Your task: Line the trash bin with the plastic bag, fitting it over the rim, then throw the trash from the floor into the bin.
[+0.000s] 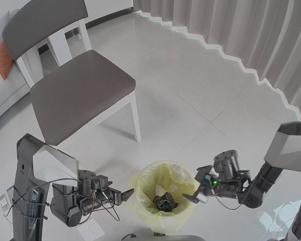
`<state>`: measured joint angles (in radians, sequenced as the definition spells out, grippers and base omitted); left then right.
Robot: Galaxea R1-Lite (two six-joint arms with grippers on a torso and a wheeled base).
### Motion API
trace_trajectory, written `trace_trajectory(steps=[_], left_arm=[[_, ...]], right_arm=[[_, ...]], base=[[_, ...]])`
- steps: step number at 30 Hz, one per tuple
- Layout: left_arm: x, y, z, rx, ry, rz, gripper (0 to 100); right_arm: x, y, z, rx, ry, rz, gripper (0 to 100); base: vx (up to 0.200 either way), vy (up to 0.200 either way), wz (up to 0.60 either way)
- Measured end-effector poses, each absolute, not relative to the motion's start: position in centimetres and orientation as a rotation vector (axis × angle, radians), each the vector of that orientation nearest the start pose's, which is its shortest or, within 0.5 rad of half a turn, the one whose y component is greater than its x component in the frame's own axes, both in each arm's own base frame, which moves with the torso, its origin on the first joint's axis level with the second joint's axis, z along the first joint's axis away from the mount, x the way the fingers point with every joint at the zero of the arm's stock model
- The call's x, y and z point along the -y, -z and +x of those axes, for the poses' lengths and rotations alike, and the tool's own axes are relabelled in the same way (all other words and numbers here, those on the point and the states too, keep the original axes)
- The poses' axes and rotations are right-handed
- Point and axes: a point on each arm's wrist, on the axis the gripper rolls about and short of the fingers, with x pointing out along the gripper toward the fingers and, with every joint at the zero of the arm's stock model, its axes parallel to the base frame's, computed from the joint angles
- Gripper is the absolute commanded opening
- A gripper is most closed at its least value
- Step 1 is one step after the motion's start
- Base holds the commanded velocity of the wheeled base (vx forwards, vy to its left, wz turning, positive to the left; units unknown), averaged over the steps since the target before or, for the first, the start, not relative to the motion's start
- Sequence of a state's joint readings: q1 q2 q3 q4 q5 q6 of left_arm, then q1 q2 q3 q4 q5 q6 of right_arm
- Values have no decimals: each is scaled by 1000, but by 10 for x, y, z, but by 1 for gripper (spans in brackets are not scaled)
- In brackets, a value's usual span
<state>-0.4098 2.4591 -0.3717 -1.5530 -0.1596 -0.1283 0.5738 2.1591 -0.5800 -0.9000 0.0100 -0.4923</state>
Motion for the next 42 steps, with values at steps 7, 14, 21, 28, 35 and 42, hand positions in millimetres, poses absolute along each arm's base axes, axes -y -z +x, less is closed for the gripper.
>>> trace_trajectory(steps=[7,14,21,28,35,42], left_arm=[[132,63,285,-550,519,-43,100],[127,73,301,-525,481,-49,100],[116,77,308,-524,443,-57,100],[115,81,311,-523,449,-39,100],[125,86,314,-506,479,-21,100],[124,87,315,-508,471,-22,100]], right_arm=[[-101,-24,260,-513,-554,-565,100],[-64,-31,244,-488,-477,-517,100],[-59,-31,240,-498,-465,-514,100],[-58,-30,239,-504,-466,-516,100],[-59,-30,238,-506,-469,-519,100],[-59,-31,238,-502,-467,-514,100]], base=[[0,0,0],[0,0,0],[0,0,0],[0,0,0],[0,0,0],[0,0,0]])
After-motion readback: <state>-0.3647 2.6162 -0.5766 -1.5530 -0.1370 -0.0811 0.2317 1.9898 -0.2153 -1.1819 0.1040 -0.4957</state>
